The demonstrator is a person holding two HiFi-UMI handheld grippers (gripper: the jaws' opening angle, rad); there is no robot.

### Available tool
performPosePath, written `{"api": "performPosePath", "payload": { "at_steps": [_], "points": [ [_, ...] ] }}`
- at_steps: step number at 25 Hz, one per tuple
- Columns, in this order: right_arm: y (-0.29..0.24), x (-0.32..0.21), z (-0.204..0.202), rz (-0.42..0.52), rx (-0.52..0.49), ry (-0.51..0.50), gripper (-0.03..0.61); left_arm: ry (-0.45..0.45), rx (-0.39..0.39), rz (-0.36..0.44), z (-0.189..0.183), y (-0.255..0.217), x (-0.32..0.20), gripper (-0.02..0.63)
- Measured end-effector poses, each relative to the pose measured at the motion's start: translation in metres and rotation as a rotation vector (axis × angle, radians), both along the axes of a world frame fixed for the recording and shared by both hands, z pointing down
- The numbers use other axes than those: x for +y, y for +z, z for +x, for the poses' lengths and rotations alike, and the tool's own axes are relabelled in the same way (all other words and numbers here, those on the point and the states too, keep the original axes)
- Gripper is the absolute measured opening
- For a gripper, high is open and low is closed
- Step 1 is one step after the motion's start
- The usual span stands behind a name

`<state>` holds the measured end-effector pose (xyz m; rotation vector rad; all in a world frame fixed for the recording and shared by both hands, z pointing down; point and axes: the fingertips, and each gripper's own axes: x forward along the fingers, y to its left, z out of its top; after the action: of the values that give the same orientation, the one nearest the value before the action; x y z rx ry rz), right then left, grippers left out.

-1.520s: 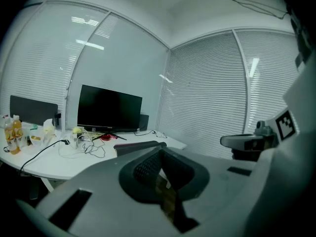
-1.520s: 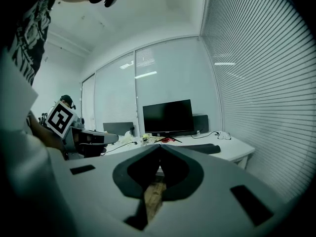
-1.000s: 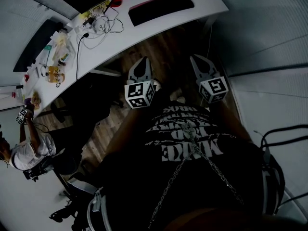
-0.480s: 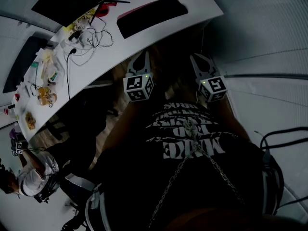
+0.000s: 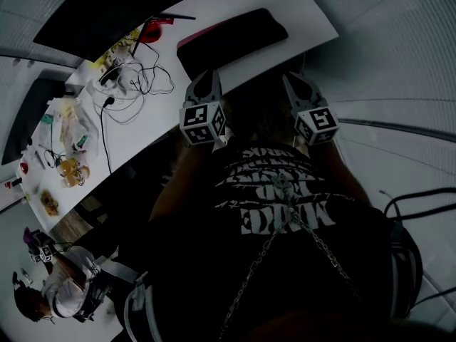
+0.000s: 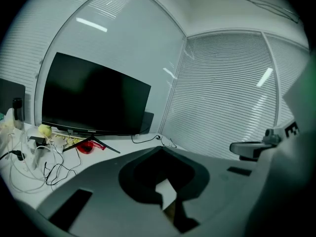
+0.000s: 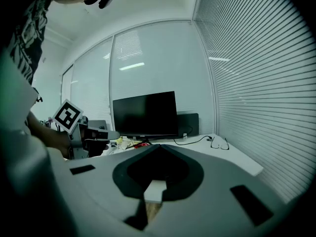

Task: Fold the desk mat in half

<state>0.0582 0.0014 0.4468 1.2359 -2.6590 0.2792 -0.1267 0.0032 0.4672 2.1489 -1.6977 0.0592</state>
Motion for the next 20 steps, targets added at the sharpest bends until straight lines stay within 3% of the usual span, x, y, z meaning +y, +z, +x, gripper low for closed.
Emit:
{"api": "performPosePath", "payload": {
  "at_steps": [9,15,20],
  "points": [
    [0.004,-0.052,-0.033,-0.044,0.076,-0.053,0.000,-0.025,0.040,-0.060,-0.029,0.021,-0.049,0.005],
    [0.029,-0.126,-0.002,-0.082,0.071,-0.046,-0.002,-0.032,0.013,-0.129,-0.023,0.045,-0.086,0.005],
    [0.070,-0.205,0.017,-0.173,0.101,-0.157,-0.002,-0.139,-0.032,-0.237,-0.028,0.077,-0.115,0.005]
  ]
}}
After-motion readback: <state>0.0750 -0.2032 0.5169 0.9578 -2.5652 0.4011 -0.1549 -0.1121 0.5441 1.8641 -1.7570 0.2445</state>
